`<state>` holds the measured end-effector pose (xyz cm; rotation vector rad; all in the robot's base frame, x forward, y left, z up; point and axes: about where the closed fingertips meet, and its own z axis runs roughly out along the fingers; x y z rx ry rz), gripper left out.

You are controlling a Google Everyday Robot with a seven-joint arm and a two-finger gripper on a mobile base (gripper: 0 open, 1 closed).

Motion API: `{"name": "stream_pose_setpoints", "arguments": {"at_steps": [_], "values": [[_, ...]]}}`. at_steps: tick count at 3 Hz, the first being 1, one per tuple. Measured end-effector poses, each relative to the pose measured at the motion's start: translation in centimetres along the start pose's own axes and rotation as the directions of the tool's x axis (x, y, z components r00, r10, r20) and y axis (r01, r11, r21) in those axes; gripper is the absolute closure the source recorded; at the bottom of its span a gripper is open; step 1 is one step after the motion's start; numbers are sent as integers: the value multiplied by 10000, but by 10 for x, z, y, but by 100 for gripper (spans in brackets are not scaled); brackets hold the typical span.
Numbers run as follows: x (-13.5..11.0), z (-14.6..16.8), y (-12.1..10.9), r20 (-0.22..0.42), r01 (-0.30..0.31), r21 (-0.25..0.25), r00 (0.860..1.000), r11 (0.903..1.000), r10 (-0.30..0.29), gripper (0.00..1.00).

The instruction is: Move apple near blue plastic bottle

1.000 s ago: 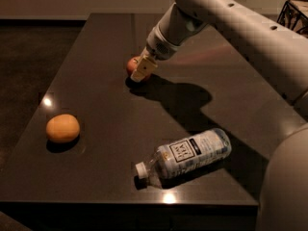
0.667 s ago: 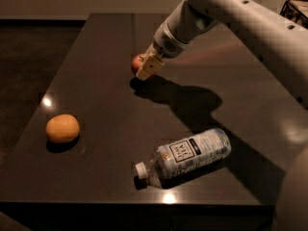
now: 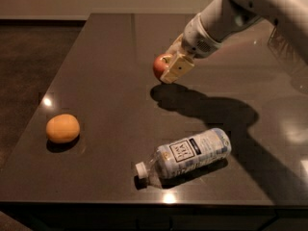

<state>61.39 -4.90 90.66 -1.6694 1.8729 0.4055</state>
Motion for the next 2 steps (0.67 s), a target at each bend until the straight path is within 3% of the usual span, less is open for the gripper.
{"name": "stream_pose_setpoints", "arguments": {"at_steps": [1,2], "values": [[26,-24,14,-48,644,-413,9979,9971,-646,100],[46,-41,33,106,1591,-1249,9872,9793,-1591,100]]}}
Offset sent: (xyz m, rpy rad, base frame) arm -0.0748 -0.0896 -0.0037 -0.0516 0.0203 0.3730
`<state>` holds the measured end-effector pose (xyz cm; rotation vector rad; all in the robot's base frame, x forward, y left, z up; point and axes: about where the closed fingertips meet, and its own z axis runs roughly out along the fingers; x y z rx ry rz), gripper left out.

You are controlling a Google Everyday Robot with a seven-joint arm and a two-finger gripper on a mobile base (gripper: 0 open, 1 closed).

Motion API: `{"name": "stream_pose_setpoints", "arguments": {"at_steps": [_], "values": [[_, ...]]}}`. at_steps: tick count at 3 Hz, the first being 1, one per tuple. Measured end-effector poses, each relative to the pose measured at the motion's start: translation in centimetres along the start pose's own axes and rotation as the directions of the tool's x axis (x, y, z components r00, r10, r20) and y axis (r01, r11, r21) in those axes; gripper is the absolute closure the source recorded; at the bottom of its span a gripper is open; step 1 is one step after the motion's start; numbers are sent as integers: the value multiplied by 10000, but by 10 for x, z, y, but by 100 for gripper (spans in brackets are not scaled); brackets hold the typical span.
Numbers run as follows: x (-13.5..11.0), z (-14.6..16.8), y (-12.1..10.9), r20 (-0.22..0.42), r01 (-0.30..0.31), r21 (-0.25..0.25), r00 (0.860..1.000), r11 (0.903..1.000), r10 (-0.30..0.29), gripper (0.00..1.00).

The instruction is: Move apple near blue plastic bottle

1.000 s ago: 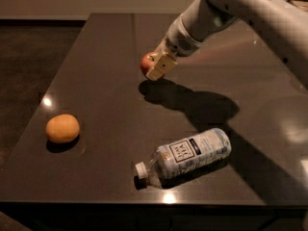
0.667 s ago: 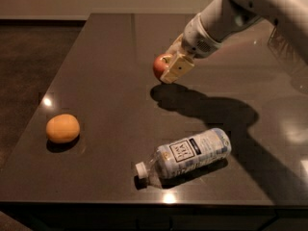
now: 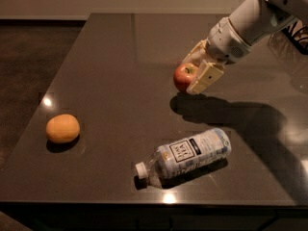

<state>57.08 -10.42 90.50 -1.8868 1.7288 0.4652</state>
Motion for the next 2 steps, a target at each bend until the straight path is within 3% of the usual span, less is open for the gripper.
{"name": "stream_pose_setpoints", "arguments": {"at_steps": [1,2], "values": [[11,-6,26,146,891,-859,9960,9923,-881,100],[13,-11,52,260,1716,-1410,9852,9750,-1697,100]]}}
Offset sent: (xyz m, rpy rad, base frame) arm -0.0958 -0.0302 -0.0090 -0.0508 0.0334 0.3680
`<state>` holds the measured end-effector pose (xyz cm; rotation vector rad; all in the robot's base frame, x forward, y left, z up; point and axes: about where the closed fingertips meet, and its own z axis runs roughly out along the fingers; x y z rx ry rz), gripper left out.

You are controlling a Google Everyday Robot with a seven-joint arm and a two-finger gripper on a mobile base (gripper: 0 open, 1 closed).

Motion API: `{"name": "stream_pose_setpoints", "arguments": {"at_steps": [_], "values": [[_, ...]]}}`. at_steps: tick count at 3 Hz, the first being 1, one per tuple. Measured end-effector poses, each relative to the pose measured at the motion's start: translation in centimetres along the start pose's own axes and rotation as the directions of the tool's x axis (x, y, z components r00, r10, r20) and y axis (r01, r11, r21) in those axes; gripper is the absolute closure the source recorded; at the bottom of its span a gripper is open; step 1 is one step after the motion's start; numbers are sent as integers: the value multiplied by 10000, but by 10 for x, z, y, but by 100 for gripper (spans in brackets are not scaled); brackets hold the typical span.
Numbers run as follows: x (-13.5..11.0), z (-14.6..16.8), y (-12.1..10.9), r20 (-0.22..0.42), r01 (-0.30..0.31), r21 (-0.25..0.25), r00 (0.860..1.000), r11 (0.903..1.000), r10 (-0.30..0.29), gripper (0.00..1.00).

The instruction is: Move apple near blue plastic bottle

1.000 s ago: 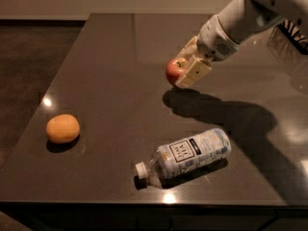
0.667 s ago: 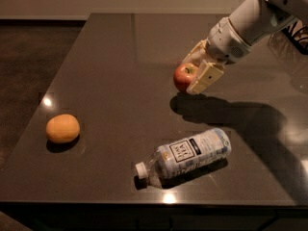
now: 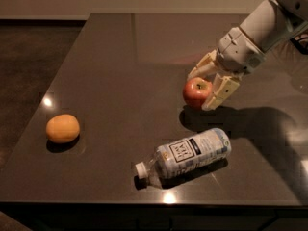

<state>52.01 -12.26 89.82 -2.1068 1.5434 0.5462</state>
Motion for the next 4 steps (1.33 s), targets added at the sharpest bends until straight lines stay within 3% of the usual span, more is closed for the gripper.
{"name": "stream_pose_setpoints", "arguments": {"at_steps": [1,2,3,4], "values": [[-8,7,22,116,734,-429,9973,9964,-730,100],[-16,21,29,323,1383,-866,9902,9866,-1359,100],[-19,32,21,475,1880,-1173,9819,9751,-1835,100],[-20,40,10,575,2247,-1434,9741,9638,-2185,82]]}}
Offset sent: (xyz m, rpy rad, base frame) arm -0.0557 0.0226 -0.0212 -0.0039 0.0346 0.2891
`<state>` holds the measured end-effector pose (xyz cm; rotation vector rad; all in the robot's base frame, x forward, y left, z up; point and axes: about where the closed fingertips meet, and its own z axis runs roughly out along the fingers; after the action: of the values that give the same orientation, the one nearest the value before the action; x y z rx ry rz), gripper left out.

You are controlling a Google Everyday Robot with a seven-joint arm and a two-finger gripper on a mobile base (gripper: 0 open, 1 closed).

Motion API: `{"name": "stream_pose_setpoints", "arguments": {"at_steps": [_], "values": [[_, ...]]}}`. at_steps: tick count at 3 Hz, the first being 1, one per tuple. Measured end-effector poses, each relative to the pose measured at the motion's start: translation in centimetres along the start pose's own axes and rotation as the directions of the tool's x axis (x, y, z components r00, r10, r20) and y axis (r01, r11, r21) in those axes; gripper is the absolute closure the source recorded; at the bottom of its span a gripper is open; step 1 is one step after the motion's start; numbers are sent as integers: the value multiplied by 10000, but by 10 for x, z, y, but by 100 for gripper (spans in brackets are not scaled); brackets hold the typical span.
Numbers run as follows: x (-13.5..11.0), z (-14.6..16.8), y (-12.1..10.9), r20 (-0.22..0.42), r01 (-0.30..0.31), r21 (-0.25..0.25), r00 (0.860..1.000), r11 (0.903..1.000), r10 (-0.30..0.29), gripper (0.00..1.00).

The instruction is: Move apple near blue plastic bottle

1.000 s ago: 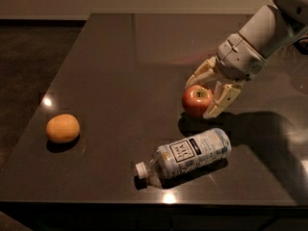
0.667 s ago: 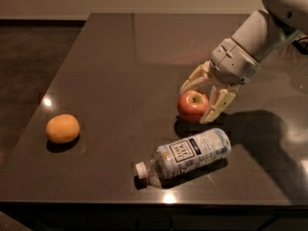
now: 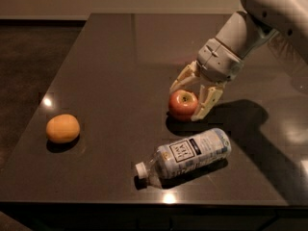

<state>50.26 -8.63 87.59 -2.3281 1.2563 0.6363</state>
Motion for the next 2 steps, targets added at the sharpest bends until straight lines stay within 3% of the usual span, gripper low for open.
{"name": "stream_pose_setpoints", "arguments": {"at_steps": [2], "values": [[0,8,-18,192,893,-421,9959,9951,-885,35]]}}
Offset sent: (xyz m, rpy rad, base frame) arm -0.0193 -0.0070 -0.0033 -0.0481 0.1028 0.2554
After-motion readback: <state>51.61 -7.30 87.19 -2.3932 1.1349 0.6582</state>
